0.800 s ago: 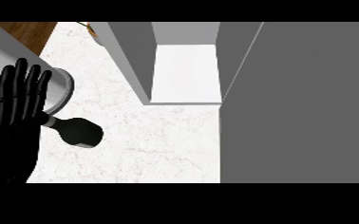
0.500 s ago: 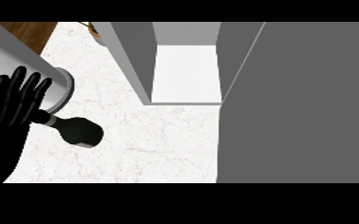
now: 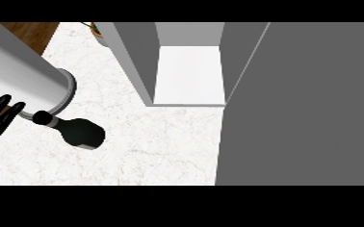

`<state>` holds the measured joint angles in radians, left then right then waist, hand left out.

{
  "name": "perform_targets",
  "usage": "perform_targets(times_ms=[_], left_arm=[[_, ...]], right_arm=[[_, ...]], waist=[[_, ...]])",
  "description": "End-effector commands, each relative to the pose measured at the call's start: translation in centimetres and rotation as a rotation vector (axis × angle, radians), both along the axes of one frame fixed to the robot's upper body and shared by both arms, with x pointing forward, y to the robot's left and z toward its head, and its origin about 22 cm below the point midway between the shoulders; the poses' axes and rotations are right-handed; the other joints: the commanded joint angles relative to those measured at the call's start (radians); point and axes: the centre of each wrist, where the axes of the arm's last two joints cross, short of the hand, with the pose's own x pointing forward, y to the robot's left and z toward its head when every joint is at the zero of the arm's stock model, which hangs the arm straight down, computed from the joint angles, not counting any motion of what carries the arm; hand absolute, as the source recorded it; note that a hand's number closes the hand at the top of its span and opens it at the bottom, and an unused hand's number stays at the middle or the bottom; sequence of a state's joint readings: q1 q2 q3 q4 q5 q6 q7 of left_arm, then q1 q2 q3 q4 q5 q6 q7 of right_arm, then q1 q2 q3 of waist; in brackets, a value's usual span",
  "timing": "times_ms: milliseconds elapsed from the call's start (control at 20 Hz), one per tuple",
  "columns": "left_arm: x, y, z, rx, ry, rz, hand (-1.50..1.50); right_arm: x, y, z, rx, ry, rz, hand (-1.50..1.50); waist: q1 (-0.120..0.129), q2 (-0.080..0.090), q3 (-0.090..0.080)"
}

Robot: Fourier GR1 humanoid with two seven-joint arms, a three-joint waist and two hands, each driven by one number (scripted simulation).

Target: Pick up the wine, place it into the cabinet and close the cabinet

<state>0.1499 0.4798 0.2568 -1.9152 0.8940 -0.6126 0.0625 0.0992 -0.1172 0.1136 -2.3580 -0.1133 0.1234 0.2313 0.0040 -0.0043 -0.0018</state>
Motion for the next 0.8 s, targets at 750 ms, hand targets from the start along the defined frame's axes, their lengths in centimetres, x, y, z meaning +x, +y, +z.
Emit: perform_targets(times_ms=[750], left_arm=[[-3.0, 4.2, 6.1, -0.027, 0.096, -0.04, -1.5]], right_arm=[[-3.9, 0.4, 8.5, -0.016, 0.019, 0.026, -1.5]], waist=[[-0.003, 0.0, 0.002]])
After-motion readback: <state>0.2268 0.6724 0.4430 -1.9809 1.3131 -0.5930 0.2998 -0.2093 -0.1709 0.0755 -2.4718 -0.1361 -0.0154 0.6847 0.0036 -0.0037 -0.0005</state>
